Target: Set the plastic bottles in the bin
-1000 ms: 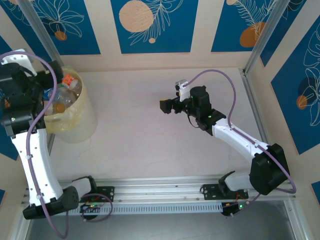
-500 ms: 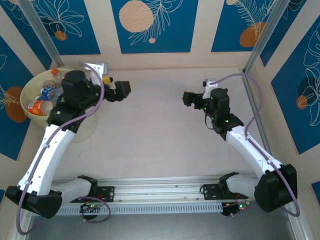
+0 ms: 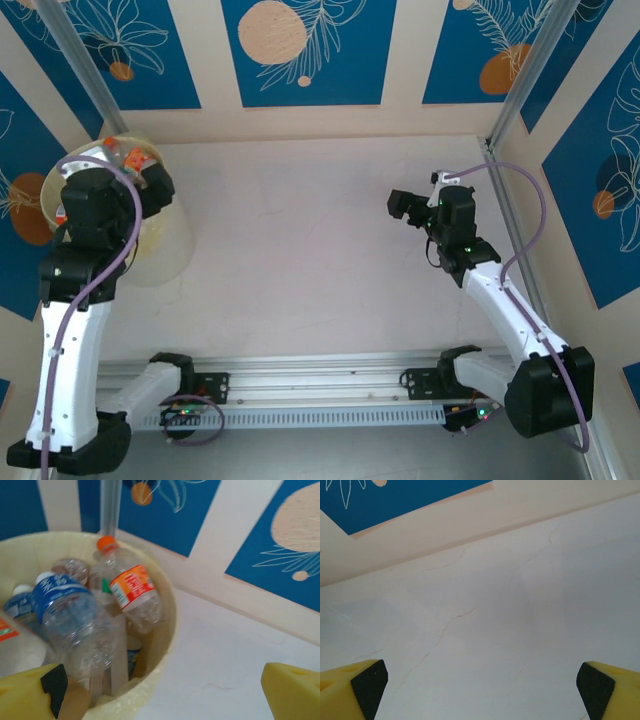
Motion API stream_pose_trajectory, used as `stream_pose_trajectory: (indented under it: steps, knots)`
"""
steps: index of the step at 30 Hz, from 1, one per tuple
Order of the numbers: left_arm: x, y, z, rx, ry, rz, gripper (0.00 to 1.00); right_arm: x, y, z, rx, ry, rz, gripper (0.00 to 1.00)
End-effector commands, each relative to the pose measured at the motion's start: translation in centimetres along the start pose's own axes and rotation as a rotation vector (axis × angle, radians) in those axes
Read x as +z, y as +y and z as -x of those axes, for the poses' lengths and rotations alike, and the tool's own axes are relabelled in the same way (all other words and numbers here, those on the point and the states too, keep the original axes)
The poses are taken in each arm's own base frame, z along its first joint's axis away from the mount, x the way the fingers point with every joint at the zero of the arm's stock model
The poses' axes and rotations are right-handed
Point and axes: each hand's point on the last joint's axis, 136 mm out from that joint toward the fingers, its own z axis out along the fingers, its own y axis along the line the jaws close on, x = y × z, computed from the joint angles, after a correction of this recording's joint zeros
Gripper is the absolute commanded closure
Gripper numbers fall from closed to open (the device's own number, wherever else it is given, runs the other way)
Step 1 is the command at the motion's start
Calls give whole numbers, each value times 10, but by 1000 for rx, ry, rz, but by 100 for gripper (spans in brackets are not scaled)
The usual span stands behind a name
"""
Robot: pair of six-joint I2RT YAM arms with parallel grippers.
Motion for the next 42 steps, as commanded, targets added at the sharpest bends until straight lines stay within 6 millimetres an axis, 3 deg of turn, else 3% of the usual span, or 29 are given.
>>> stream_pose_trajectory:
  steps: [1, 4, 9, 12, 15, 19, 26, 28, 31, 33, 35, 37, 39, 42]
  knots:
    - [27, 12, -32, -70, 147, 49, 0, 0, 1, 0, 23, 14, 4, 1]
    - [41, 21, -34, -77, 137, 77, 0, 0, -2, -3, 22, 20, -8, 1]
    - [80, 28, -39, -130, 166, 53, 0, 1, -3, -8, 30, 30, -11, 1]
    - [89, 33, -41, -179, 186, 55, 0, 1, -3, -10, 44, 35, -8, 1]
    - [74, 22, -32, -198, 158, -14, 0, 1, -4, -12, 51, 40, -10, 1]
    - [38, -4, -11, -182, 110, -165, 0, 2, -5, -13, 52, 40, -12, 1]
    - [-25, -100, 7, -76, 55, -711, 0, 1, -8, -10, 50, 25, -36, 1]
    - [-29, -124, -5, 1, 56, -800, 0, -2, -15, -7, 41, 8, -74, 1]
    - [-21, -165, -43, 172, 81, -886, 0, -6, -34, -6, 20, -30, -156, 1]
    - [-4, -189, -78, 266, 100, -928, 0, -8, -51, -9, 8, -53, -217, 1]
    - [19, -199, -113, 377, 92, -891, 0, -10, -69, -13, 5, -66, -272, 1]
    - [54, -191, -143, 466, 69, -776, 0, -10, -88, -21, 5, -68, -334, 1]
    - [89, -168, -168, 543, 31, -633, 0, -11, -106, -27, -12, -69, -377, 1]
    - [119, -129, -193, 664, -57, -474, 0, -3, -125, -38, -44, -43, -358, 1]
